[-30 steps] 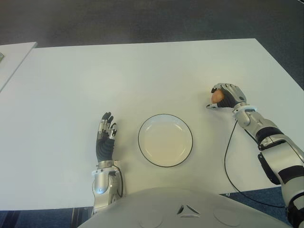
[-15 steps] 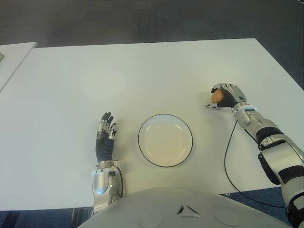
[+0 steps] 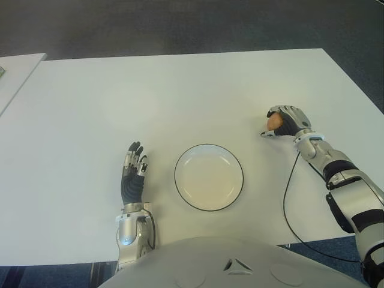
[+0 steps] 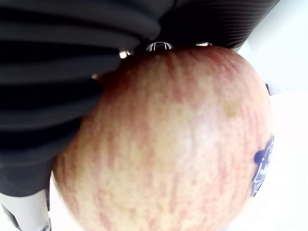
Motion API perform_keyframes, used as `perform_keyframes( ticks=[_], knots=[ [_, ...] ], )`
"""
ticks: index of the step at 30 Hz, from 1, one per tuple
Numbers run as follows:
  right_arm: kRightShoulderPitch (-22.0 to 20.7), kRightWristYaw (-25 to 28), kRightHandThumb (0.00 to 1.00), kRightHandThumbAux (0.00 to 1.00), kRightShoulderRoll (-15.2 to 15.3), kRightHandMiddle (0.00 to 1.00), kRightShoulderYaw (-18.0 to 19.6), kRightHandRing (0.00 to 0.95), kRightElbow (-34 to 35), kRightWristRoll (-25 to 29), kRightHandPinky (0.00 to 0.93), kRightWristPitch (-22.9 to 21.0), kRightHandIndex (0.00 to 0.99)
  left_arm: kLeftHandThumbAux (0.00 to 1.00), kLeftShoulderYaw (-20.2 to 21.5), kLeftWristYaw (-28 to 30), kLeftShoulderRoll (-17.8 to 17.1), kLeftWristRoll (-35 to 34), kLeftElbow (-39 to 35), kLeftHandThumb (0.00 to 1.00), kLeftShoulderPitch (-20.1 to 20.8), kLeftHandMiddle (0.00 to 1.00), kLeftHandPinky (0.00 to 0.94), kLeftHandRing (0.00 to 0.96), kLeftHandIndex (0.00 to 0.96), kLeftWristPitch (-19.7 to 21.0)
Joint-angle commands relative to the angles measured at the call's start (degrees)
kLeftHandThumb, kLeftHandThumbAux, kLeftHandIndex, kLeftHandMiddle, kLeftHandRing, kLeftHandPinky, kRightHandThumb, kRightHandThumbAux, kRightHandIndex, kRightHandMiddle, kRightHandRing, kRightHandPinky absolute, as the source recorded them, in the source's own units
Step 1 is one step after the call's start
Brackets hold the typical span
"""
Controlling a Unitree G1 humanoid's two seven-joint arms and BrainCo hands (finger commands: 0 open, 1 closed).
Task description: Put the apples into the plate.
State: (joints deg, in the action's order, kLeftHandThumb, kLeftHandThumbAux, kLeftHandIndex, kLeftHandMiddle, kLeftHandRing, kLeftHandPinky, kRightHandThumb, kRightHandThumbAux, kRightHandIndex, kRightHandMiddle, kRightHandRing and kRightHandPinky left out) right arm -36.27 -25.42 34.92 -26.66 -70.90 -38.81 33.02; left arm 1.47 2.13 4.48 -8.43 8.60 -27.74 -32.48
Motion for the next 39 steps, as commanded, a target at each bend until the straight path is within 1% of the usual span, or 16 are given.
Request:
perform_keyframes(
  ticks=[1, 6, 17, 23, 29, 39],
  knots=[
    [2.0, 1.7, 0.706, 0.717, -0.5, 0.889, -0.3, 0.856, -0.6, 0.0, 0.844, 0.1, 0.440, 0.519, 0.6, -0.1, -0.3, 0.4, 2.2, 0.177, -2.0, 0.000, 0.000, 0.000, 0.014, 4.0],
    [1.9, 1.3, 0.706, 0.717, -0.3, 0.889, -0.4, 0.855, -0.4, -0.4, 0.843, 0.2, 0.440, 0.509, 0.7, 0.0, 0.3, -0.1, 2.0, 0.186, -1.9, 0.000, 0.000, 0.000, 0.019, 3.5],
    [1.8, 0.7, 0.706, 0.717, -0.4, 0.890, -0.5, 0.855, -0.5, -0.7, 0.842, 0.4, 0.440, 0.514, 0.7, 0.1, 0.0, 0.2, 2.0, 0.183, -2.1, 0.000, 0.000, 0.000, 0.018, 3.9],
    [1.7, 1.0, 0.705, 0.717, -0.3, 0.896, -0.6, 0.855, -0.3, -0.7, 0.841, 0.6, 0.439, 0.510, 0.7, 0.4, -0.1, 0.2, 2.2, 0.179, -1.9, 0.000, 0.000, 0.000, 0.014, 3.2],
    [1.6, 1.2, 0.705, 0.717, -0.3, 0.897, -0.6, 0.856, -0.2, -0.7, 0.843, 0.7, 0.439, 0.512, 0.7, 0.3, -0.3, 0.3, 1.9, 0.180, -2.1, 0.000, 0.000, 0.000, 0.014, 4.1],
    [1.0, -0.4, 0.706, 0.718, 0.2, 0.897, -0.8, 0.858, 0.7, -1.2, 0.845, 0.9, 0.440, 0.511, 0.7, 0.2, -0.2, 0.3, 1.2, 0.184, -2.5, 0.000, 0.000, 0.000, 0.020, 4.5]
  ],
)
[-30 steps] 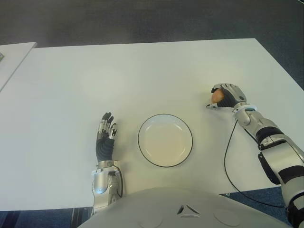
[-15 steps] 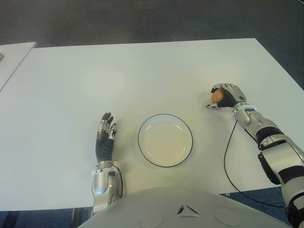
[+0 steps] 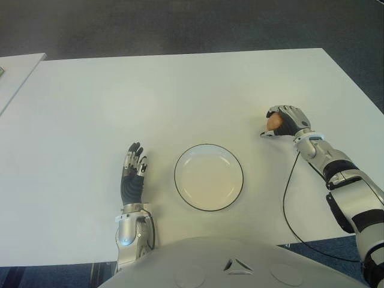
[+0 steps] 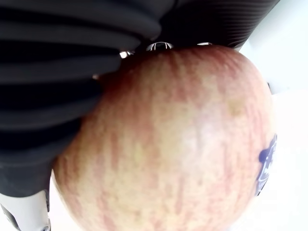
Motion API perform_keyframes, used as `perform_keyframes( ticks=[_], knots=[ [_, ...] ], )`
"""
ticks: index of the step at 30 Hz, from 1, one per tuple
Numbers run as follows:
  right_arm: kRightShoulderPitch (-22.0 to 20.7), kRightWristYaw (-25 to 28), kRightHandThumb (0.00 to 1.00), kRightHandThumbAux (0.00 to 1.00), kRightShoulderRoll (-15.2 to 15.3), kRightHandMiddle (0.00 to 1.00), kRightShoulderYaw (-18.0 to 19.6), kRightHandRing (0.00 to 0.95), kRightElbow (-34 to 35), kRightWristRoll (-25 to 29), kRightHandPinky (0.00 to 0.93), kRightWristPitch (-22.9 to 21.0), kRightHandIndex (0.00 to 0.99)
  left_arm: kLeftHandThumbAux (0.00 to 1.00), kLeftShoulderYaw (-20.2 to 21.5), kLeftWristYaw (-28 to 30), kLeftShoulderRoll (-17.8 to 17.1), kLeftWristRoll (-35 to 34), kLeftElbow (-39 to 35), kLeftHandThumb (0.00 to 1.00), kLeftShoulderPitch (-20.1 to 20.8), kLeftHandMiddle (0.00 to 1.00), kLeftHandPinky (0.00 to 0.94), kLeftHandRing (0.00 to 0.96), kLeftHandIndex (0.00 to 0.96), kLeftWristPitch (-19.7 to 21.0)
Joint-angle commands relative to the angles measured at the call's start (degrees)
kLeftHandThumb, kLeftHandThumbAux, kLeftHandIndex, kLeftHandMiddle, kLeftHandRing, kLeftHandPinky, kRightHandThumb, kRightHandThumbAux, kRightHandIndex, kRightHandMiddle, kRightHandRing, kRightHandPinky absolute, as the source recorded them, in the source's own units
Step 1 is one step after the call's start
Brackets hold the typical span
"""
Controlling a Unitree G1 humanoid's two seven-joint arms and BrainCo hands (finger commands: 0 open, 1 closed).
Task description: Put the apples into the plate.
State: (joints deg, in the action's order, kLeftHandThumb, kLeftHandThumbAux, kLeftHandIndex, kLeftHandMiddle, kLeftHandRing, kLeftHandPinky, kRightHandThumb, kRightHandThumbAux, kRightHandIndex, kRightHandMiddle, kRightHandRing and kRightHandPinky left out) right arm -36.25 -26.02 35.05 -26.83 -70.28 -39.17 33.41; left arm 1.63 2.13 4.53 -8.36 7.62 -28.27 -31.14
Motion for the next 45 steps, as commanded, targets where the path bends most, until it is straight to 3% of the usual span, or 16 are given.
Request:
perform_keyframes(
  ticks=[1, 26, 45],
  knots=[
    [0.8, 0.2, 0.706, 0.717, 0.3, 0.897, -0.6, 0.858, 0.4, -0.8, 0.845, 0.6, 0.440, 0.511, 0.5, 0.1, -0.3, 0.3, 2.1, 0.184, -2.0, 0.000, 0.000, 0.000, 0.020, 3.1],
    [-1.9, 1.5, 0.709, 0.715, 3.5, 0.906, 2.3, 0.868, 8.4, 0.5, 0.854, 4.8, 0.440, 0.500, 0.4, -0.4, 0.2, 1.8, 1.5, 0.188, -2.3, 0.000, 0.000, 0.000, 0.020, 2.8],
    [-0.6, 3.9, 0.713, 0.714, 4.8, 0.894, 5.5, 0.866, 16.4, 1.2, 0.851, 6.4, 0.440, 0.512, 0.5, 0.0, 0.4, 1.0, 1.8, 0.194, -2.2, 0.000, 0.000, 0.000, 0.022, 2.6]
  ],
)
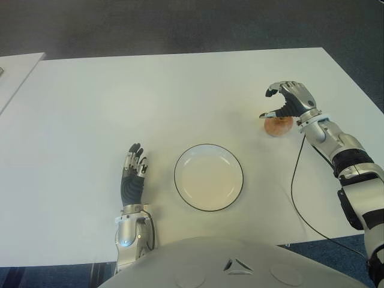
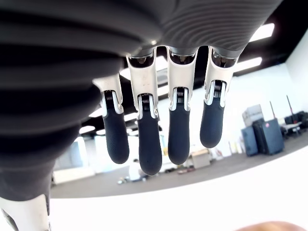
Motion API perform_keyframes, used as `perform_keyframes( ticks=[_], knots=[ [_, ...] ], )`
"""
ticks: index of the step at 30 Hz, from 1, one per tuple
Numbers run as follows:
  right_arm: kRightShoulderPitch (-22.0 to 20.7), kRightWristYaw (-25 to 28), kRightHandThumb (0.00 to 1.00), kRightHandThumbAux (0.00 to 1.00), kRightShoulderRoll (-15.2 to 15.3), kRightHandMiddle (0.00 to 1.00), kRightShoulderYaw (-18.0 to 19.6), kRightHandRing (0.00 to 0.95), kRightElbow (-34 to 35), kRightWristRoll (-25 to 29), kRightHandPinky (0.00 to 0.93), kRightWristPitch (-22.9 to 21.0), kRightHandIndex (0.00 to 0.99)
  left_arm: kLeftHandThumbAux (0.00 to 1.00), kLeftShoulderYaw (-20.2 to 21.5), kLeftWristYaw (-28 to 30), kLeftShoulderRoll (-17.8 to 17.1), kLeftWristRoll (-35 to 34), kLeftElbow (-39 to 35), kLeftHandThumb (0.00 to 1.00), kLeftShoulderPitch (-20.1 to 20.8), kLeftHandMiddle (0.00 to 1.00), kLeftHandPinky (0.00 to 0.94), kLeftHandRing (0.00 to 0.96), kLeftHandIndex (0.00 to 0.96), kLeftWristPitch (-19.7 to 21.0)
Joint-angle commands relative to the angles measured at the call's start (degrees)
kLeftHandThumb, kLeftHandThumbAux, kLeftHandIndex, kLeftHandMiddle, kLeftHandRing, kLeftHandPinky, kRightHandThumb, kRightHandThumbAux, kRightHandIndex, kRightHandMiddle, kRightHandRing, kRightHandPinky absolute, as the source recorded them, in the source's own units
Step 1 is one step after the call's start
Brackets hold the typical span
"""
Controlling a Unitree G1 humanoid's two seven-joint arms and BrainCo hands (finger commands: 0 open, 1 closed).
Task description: Put the apples into the plate.
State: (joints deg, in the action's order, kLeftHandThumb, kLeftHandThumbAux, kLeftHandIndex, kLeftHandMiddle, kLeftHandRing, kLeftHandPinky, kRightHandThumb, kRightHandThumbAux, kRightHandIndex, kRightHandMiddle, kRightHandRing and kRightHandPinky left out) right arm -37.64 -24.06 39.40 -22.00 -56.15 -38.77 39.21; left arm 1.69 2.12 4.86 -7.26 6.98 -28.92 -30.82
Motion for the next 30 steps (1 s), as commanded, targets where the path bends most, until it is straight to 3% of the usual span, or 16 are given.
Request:
perform_keyframes(
  ticks=[1, 20, 22, 23, 24, 25, 26, 28, 30],
  knots=[
    [0.9, 2.2, 0.713, 0.714, 0.5, 0.893, 0.9, 0.865, 2.6, 0.9, 0.850, 0.6, 0.440, 0.512, 0.4, 0.0, 0.1, 0.0, 2.5, 0.193, -1.5, 0.000, 0.000, 0.000, 0.021, 2.3],
    [2.0, 3.8, 0.712, 0.714, 0.1, 0.891, 1.9, 0.863, 4.1, -0.2, 0.840, -0.6, 0.440, 0.511, 0.5, 0.4, -0.6, 0.1, 2.9, 0.169, -1.5, 0.000, 0.000, 0.000, 0.009, 1.8],
    [1.8, 5.2, 0.702, 0.715, 0.5, 0.795, 1.3, 0.761, 4.3, -0.8, 0.724, -1.6, 0.438, 0.509, 0.5, 0.3, -0.6, 0.2, 3.0, 0.172, -1.4, 0.000, 0.000, 0.000, 0.009, 1.8],
    [1.8, 6.0, 0.693, 0.717, 0.7, 0.661, 1.0, 0.624, 4.4, -1.2, 0.598, -2.0, 0.431, 0.507, 0.5, 0.2, -0.6, 0.2, 3.0, 0.174, -1.4, 0.000, 0.000, 0.000, 0.009, 1.8],
    [1.7, 7.3, 0.689, 0.718, 1.0, 0.612, 0.5, 0.575, 4.6, -1.6, 0.552, -2.5, 0.429, 0.507, 0.5, 0.1, -0.5, 0.3, 2.9, 0.175, -1.5, 0.000, 0.000, 0.000, 0.009, 2.0],
    [1.6, 8.2, 0.509, 0.648, 1.2, 0.470, 0.3, 0.432, 4.8, -1.9, 0.412, -2.8, 0.377, 0.506, 0.4, 0.1, -0.5, 0.4, 2.8, 0.177, -1.5, 0.000, 0.000, 0.000, 0.009, 2.1],
    [1.5, 10.2, 0.389, 0.604, 1.7, 0.379, -0.2, 0.340, 5.0, -2.3, 0.322, -3.3, 0.343, 0.506, 0.4, 0.0, -0.4, 0.4, 2.7, 0.178, -1.6, 0.000, 0.000, 0.000, 0.009, 2.2],
    [1.5, 13.3, 0.274, 0.528, 2.4, 0.213, -1.1, 0.174, 5.4, -3.1, 0.164, -4.2, 0.222, 0.505, 0.3, 0.0, -0.2, 0.3, 2.5, 0.182, -1.7, 0.000, 0.000, 0.000, 0.012, 2.0],
    [1.6, 15.9, 0.213, 0.435, 2.9, 0.109, -1.5, 0.089, 5.9, -3.5, 0.084, -5.2, 0.131, 0.504, 0.3, 0.2, -0.1, 0.1, 2.5, 0.184, -1.8, 0.000, 0.000, 0.000, 0.014, 1.7]
  ],
)
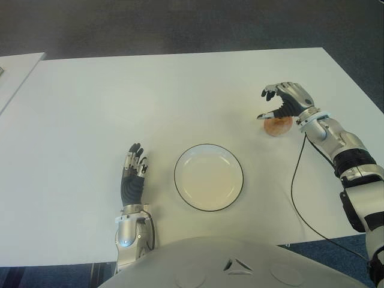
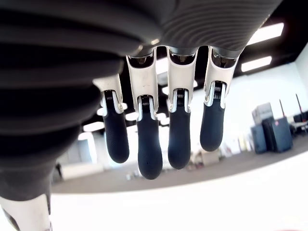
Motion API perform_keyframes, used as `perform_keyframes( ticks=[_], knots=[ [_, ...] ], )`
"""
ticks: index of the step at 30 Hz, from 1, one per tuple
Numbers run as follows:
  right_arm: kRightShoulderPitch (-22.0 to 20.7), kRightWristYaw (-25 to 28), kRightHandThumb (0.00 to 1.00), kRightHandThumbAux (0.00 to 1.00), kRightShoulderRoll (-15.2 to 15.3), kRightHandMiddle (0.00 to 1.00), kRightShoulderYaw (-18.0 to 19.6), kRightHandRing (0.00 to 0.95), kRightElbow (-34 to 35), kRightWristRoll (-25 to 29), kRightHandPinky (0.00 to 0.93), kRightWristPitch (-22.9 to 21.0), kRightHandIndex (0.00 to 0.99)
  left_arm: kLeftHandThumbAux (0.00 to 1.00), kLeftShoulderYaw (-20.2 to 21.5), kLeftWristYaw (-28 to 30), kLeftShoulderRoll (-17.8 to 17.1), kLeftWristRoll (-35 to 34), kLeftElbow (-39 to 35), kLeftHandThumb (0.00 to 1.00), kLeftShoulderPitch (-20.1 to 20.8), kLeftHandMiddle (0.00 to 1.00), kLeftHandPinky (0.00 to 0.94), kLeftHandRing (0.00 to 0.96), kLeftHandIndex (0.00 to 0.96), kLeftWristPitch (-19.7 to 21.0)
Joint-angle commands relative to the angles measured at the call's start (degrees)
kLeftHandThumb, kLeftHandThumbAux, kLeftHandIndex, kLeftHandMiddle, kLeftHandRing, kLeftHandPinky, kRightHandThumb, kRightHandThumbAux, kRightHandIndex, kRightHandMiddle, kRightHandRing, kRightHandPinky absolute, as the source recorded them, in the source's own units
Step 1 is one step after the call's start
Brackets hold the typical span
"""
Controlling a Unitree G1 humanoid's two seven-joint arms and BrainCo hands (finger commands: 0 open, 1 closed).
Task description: Put the apples into the plate.
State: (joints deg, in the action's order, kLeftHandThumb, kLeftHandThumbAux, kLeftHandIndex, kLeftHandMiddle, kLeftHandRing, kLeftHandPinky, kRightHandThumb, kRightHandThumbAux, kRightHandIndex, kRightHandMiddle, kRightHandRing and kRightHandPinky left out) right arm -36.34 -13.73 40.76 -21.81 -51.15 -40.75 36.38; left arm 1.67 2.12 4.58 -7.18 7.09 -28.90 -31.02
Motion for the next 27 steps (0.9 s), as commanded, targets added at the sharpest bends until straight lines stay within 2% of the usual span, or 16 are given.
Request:
perform_keyframes(
  ticks=[1, 5, 11, 27],
  knots=[
    [0.4, 6.7, 0.190, 0.385, 1.6, 0.069, -1.8, 0.056, 1.1, -1.6, 0.053, -2.8, 0.084, 0.502, 0.3, 0.2, 0.2, -0.1, 2.3, 0.185, -1.8, 0.000, 0.000, 0.000, 0.015, 1.8],
    [0.4, 11.2, 0.154, 0.286, 1.9, 0.014, -1.9, 0.011, 1.7, -0.9, 0.011, -4.1, 0.017, 0.495, 0.2, 0.1, 0.1, 0.1, 1.7, 0.181, -2.3, 0.000, 0.000, 0.000, 0.016, 2.4],
    [0.8, 13.9, 0.144, 0.237, 1.9, 0.001, -1.7, 0.001, 2.4, -0.2, 0.001, -4.9, 0.001, 0.494, 0.2, -0.2, -0.1, 1.0, 1.3, 0.171, -2.6, 0.000, 0.000, 0.000, 0.015, 2.4],
    [0.4, 15.6, 0.140, 0.220, 2.2, 0.000, -2.2, 0.000, 0.9, -0.5, 0.000, -3.8, 0.000, 0.496, 0.4, 0.3, 0.1, -0.4, 2.2, 0.172, -2.1, 0.000, 0.000, 0.000, 0.023, 1.9]
  ],
)
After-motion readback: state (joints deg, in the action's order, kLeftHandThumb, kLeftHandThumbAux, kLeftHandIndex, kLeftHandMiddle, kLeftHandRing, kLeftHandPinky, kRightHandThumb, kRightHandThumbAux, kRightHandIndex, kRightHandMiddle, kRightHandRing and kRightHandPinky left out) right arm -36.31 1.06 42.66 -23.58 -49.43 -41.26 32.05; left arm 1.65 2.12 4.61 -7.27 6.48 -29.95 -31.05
